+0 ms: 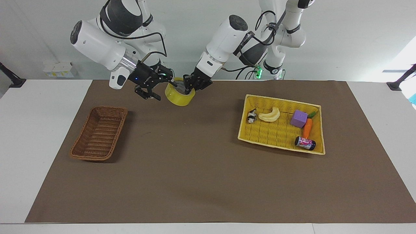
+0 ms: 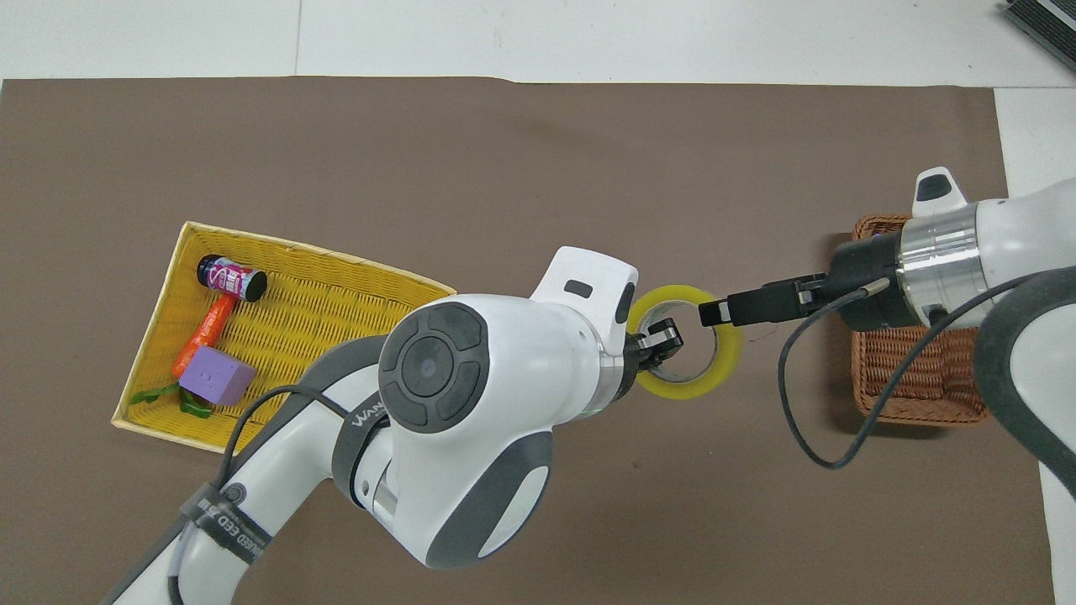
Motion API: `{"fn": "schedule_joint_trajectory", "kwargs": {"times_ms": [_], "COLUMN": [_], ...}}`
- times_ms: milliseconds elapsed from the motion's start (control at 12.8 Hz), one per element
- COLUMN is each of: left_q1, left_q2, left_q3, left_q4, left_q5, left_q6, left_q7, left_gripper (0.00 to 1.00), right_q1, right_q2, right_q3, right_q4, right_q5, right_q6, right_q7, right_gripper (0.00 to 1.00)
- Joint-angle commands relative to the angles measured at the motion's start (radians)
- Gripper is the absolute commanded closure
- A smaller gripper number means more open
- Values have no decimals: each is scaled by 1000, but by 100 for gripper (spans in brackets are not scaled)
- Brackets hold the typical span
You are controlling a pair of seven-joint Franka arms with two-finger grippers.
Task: Move tape to another basket
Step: 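Carry the tape toward the basket while the right gripper reaches it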
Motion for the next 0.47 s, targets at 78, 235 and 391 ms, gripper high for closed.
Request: {"fn": "schedule_joint_trajectory", "kwargs": {"times_ms": [78, 235, 391], "left_q1": [-12, -15, -32], "left_q2": [19, 19, 23], "left_q3": [8, 8, 8], "left_q4": [28, 28, 28], "left_q5": [-12, -19, -21], "left_q6": [43, 109, 154], "left_q7": [-2, 0, -8], "left_gripper": [100, 100, 100], "right_q1": [-11, 0, 1], "right_q2": [-7, -7, -7], "right_q3": [1, 1, 2], "right_q4": [-21, -21, -21], "right_q5": [13, 10, 9], "right_q6": [9, 17, 22], "right_q7": [-62, -49, -34], "right_gripper": [0, 8, 10]}}
